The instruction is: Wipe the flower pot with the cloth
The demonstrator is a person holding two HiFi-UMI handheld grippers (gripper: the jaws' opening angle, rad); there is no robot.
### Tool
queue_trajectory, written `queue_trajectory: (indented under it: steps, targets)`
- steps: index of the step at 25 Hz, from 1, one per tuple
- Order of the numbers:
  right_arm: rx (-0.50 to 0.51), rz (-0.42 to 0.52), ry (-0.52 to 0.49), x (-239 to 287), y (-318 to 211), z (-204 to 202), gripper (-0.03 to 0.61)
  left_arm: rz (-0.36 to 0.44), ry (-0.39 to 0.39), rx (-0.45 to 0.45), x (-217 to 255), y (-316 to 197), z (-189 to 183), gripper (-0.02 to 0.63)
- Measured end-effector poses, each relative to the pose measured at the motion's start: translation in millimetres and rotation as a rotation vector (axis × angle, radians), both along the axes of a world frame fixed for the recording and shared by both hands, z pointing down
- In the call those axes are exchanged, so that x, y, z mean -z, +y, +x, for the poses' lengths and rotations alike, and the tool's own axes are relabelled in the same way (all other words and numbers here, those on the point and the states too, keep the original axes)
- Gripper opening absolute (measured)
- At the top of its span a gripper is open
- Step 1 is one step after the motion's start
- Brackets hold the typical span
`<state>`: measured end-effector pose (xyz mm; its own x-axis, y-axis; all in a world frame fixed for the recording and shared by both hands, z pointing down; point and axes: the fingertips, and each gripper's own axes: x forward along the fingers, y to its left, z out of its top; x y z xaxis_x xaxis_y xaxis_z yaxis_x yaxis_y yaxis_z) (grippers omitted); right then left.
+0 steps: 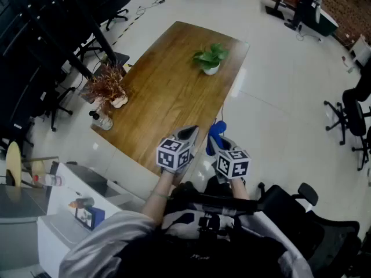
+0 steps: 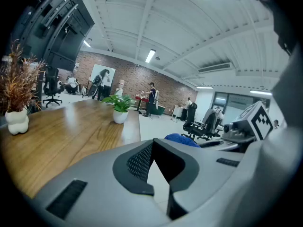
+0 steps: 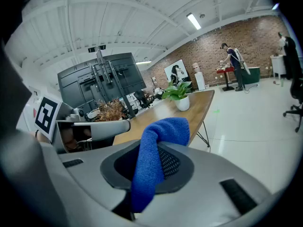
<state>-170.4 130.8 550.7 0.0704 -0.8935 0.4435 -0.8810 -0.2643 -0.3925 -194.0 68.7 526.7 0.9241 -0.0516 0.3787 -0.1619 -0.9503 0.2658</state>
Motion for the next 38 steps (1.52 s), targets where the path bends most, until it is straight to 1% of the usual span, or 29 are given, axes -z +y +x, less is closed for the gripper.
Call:
queue_trajectory:
  steps: [4, 10, 14, 18, 23, 25, 29, 34, 38]
  targets:
    - [0.033, -0.006, 0.002, -2.4, -3.0, 40.7, 0.055, -0.015, 0.005, 0.049, -2.6, -6.5, 32.5, 0.005]
    - [0.135, -0.016, 0.028, 4.0, -15.8, 106.2, 0.055, -0.044, 0.036, 0.166, 1.9, -18.3, 91.1, 0.005]
    - [0.157, -0.002, 0.019, 9.0, -18.5, 139.0, 0.055, -0.032, 0.036, 0.197, 7.1, -13.8, 121.1, 0.006]
    - [0.162, 0.010, -0.013, 5.6, -20.7, 152.1, 0.055, -0.019, 0.009, 0.222, 2.2, -19.2, 134.6, 0.005]
    - [0.172, 0.012, -0.044, -0.6, -29.9, 169.2, 0.055, -0.032, -0.003, 0.271, -0.6, -36.7, 149.5, 0.006]
    - [0.182, 0.010, -0.045, -7.2, -36.3, 169.9, 0.055, -0.032, -0.013, 0.285, -8.6, -45.5, 149.1, 0.006]
    - [0.203, 0.001, -0.034, -19.5, -55.7, 174.0, 0.055, -0.040, -0.017, 0.312, -26.2, -67.1, 149.6, 0.006]
    - [0.240, -0.031, -0.025, -26.8, -88.6, 205.4, 0.055, -0.062, -0.040, 0.374, -50.0, -105.0, 169.4, 0.006]
    - [0.253, -0.051, -0.021, -28.3, -114.8, 227.3, 0.055, -0.101, -0.055, 0.423, -66.4, -137.7, 178.5, 0.006]
